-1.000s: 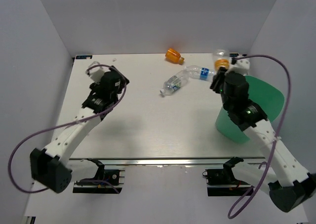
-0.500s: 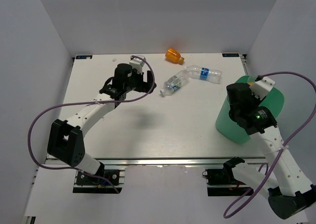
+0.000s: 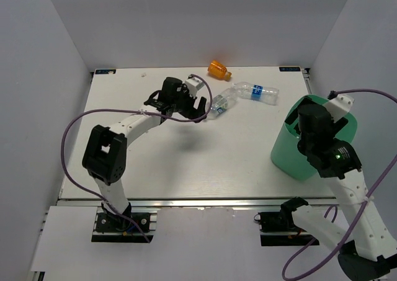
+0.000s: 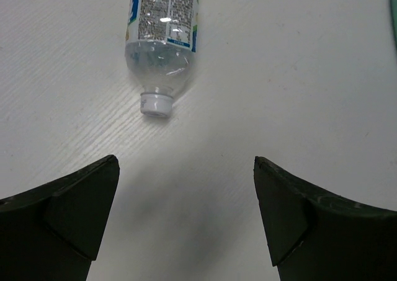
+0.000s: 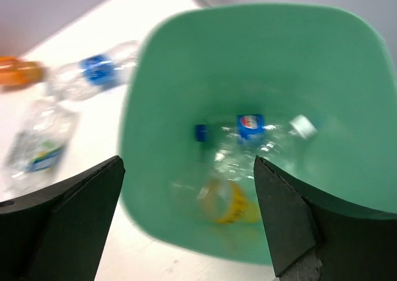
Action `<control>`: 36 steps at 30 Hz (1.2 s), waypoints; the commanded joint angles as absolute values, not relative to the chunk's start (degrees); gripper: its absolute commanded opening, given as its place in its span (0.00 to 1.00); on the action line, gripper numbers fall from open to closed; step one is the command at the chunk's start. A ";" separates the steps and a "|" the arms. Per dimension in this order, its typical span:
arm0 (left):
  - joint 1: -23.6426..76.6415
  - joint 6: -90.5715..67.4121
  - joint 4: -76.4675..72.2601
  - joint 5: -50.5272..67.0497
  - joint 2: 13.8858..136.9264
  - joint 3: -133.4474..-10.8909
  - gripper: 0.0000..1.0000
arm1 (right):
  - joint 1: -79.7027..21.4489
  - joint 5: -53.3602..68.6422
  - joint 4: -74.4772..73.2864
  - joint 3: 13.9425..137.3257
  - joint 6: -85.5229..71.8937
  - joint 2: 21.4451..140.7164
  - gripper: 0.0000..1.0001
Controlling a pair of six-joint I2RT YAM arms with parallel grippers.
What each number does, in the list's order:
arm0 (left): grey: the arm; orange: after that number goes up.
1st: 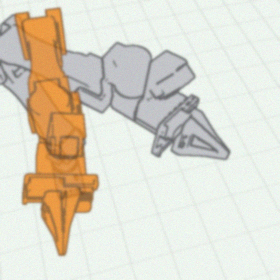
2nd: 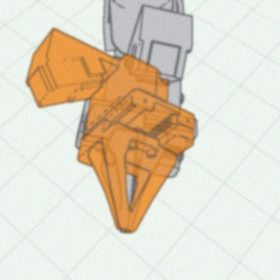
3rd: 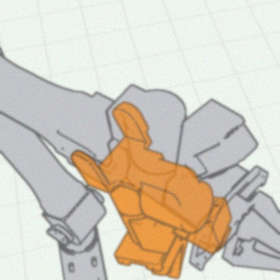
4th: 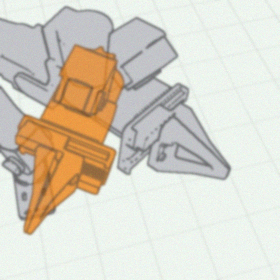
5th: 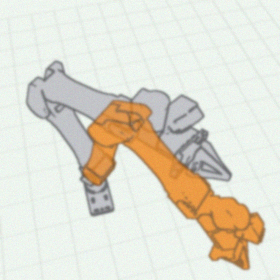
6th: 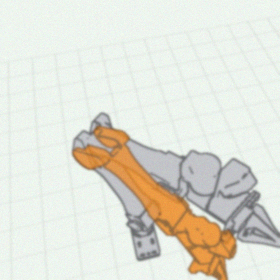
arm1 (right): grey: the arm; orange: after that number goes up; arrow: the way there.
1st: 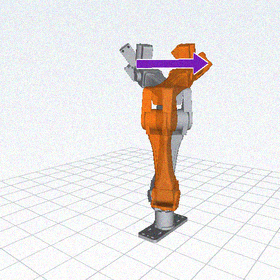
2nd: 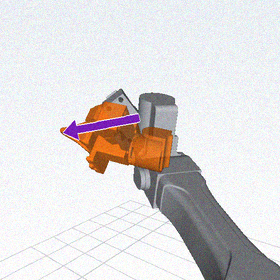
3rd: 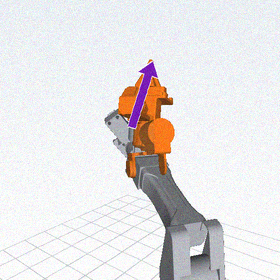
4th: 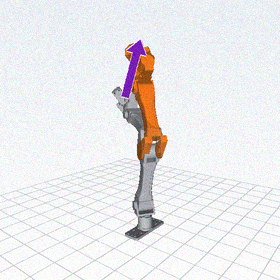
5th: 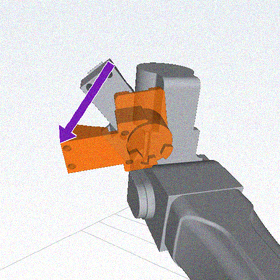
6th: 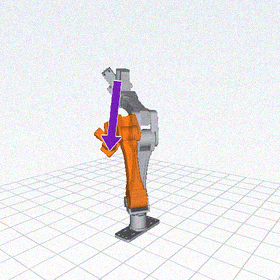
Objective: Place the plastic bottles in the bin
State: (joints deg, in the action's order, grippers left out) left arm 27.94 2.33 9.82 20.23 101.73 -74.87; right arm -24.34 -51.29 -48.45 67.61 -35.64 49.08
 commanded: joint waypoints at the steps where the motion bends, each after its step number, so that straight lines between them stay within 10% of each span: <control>1: 28.48 8.08 13.35 20.31 104.83 -80.93 0.98 | -24.08 -40.90 -36.76 67.24 -24.89 45.80 0.89; 8: 28.39 14.23 23.35 19.77 118.18 -95.69 0.98 | -24.08 -5.25 -20.05 61.61 -9.68 45.43 0.89; 22: 28.48 17.84 31.28 25.13 134.03 -112.85 0.95 | -24.17 9.67 -8.61 55.11 -6.24 44.65 0.89; 27: 28.48 18.72 31.12 25.05 132.72 -110.67 0.46 | -24.08 7.74 -8.26 53.97 -5.80 43.42 0.89; 36: 28.48 15.65 23.30 22.86 121.22 -99.77 0.00 | -24.08 3.95 -8.70 52.82 -6.77 42.10 0.89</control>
